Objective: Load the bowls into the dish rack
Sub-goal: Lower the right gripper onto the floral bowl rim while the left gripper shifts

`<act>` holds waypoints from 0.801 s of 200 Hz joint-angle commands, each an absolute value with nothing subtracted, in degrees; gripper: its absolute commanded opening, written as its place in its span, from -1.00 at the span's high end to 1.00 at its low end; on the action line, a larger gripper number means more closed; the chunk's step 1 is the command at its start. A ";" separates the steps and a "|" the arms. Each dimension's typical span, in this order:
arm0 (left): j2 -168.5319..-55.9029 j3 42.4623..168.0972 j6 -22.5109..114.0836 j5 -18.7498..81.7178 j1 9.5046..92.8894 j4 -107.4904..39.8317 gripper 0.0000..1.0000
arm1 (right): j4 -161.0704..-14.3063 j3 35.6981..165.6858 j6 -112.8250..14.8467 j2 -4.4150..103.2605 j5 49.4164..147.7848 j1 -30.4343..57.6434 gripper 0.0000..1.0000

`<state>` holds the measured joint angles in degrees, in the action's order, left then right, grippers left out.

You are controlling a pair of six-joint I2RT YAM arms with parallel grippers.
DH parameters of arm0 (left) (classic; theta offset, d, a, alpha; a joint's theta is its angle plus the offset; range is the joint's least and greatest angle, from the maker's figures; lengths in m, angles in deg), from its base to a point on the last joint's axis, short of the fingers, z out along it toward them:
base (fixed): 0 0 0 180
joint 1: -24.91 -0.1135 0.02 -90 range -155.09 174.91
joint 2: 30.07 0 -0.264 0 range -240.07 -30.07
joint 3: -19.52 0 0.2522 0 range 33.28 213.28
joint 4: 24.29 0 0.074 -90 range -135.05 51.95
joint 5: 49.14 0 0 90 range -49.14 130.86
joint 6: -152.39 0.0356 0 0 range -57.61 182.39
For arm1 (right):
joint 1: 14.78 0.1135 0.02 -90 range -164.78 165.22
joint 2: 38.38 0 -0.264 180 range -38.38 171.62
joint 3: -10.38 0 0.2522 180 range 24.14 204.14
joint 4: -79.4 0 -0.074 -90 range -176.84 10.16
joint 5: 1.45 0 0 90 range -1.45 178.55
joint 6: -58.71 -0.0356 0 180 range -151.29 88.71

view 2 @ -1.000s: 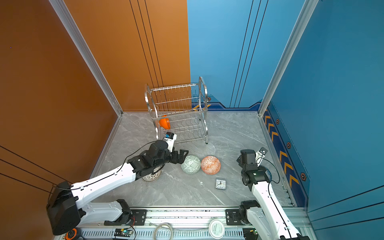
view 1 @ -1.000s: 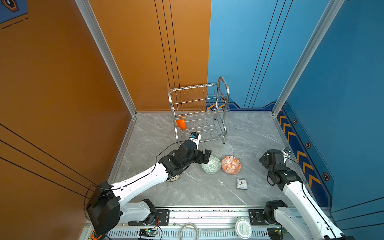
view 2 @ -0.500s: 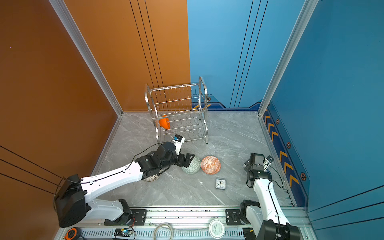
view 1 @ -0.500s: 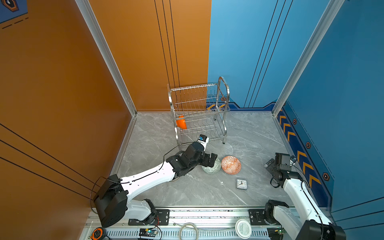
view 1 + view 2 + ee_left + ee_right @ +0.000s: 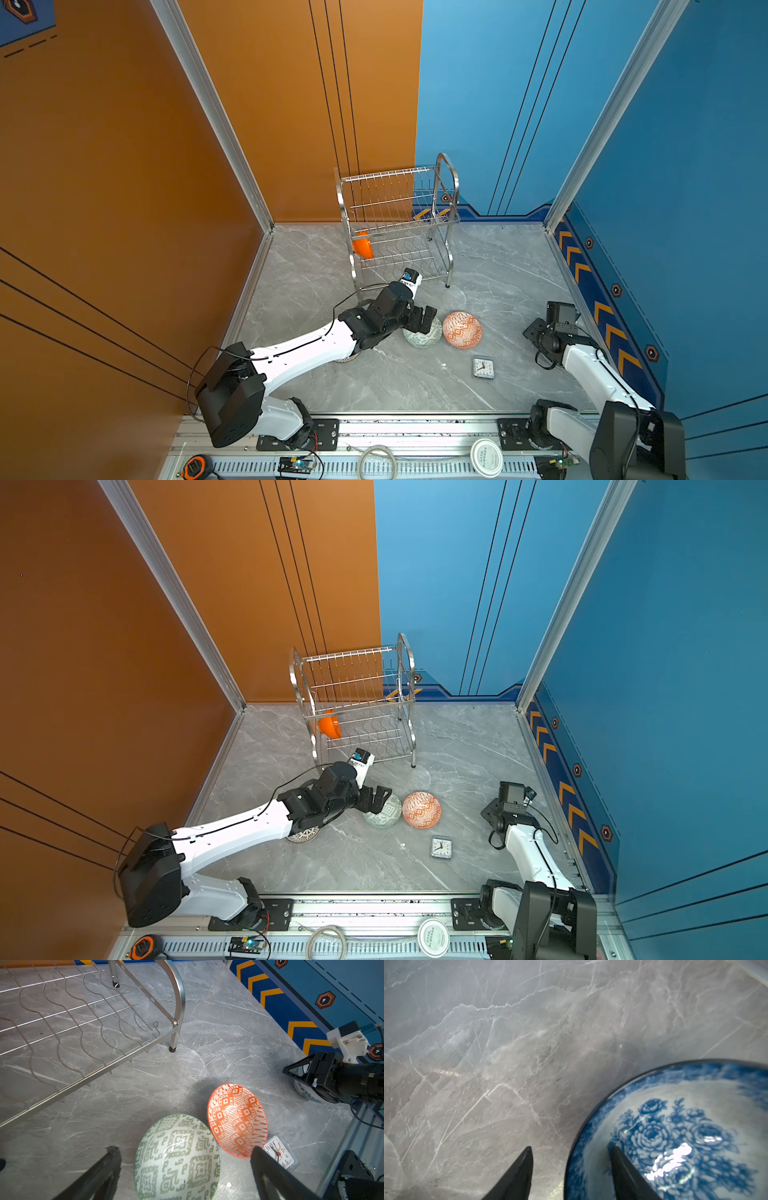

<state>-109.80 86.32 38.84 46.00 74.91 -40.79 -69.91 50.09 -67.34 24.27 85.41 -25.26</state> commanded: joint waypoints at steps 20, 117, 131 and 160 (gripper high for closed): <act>-107.82 85.95 39.12 46.63 74.49 -40.49 -0.96 | -71.65 50.77 -65.50 24.77 88.17 -23.41 0.00; -104.46 83.75 38.77 47.48 73.00 -41.19 -0.96 | -73.87 54.13 -61.54 29.38 88.66 -16.20 0.73; -103.94 83.60 38.77 47.53 72.77 -41.54 -0.96 | -73.84 55.59 -60.94 30.78 88.29 -14.23 0.87; -102.32 82.90 38.75 47.77 71.82 -42.24 -0.96 | -72.99 60.46 -59.39 34.37 86.57 -9.22 1.00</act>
<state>-104.71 84.02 38.82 46.48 72.89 -41.03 -73.95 56.65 -60.85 31.31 85.52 -12.93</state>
